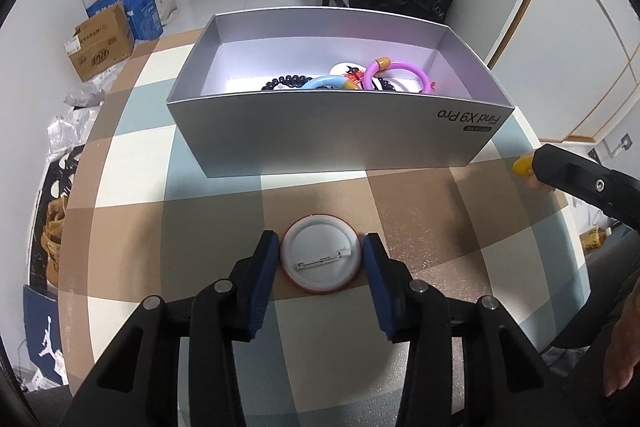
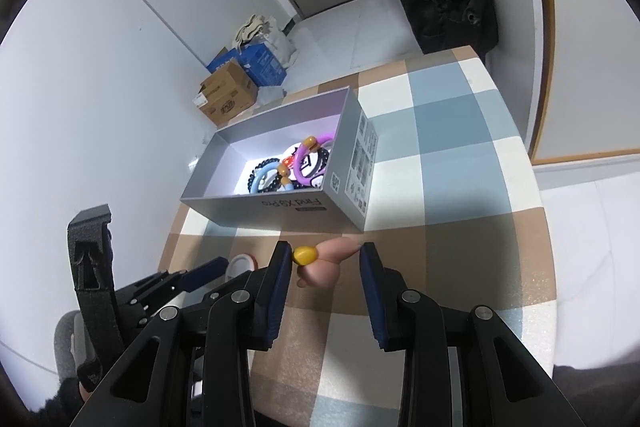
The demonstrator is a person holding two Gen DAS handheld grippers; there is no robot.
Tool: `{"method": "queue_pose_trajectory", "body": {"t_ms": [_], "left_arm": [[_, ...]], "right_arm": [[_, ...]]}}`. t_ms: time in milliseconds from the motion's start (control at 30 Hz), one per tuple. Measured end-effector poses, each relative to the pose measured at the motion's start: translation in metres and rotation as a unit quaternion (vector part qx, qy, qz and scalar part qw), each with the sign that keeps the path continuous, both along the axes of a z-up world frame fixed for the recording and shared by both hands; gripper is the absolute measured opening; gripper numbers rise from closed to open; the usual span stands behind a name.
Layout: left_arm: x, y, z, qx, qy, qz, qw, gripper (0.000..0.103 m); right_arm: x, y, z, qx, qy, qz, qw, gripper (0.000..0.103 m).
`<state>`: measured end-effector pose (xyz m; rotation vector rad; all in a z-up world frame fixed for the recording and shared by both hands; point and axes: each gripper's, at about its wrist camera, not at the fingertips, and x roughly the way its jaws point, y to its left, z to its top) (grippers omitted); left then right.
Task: Organize jewelry
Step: 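Grasp the pink figure charm with the right gripper while the left grasps the white badge, then carry the badge and pink charm into the box and open both grippers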
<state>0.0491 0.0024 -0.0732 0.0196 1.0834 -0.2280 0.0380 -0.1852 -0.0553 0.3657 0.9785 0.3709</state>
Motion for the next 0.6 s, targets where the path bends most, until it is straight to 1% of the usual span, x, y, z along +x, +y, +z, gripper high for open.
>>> {"method": "queue_pose_trajectory", "body": {"t_ms": [133, 267, 400, 533, 600], "left_arm": [[0.004, 0.003, 0.001, -0.012, 0.008, 0.005, 0.9999, 0.038], [0.006, 0.013, 0.011, -0.048, 0.004, 0.019, 0.9987, 0.038], [0.003, 0.017, 0.031, -0.065, -0.029, 0.023, 0.9972, 0.038], [0.003, 0.019, 0.044, -0.080, -0.055, 0.030, 0.9948, 0.038], [0.003, 0.020, 0.048, -0.087, -0.067, 0.035, 0.9934, 0.038]], "right_arm": [[0.001, 0.003, 0.002, -0.003, -0.006, 0.003, 1.000, 0.034], [0.004, 0.004, 0.006, -0.002, -0.013, 0.005, 1.000, 0.034], [0.007, 0.002, 0.010, 0.006, -0.015, 0.001, 1.000, 0.034], [0.011, 0.004, 0.013, 0.018, -0.017, 0.002, 1.000, 0.034], [0.013, 0.005, 0.014, 0.038, -0.013, 0.007, 0.999, 0.034]]}}
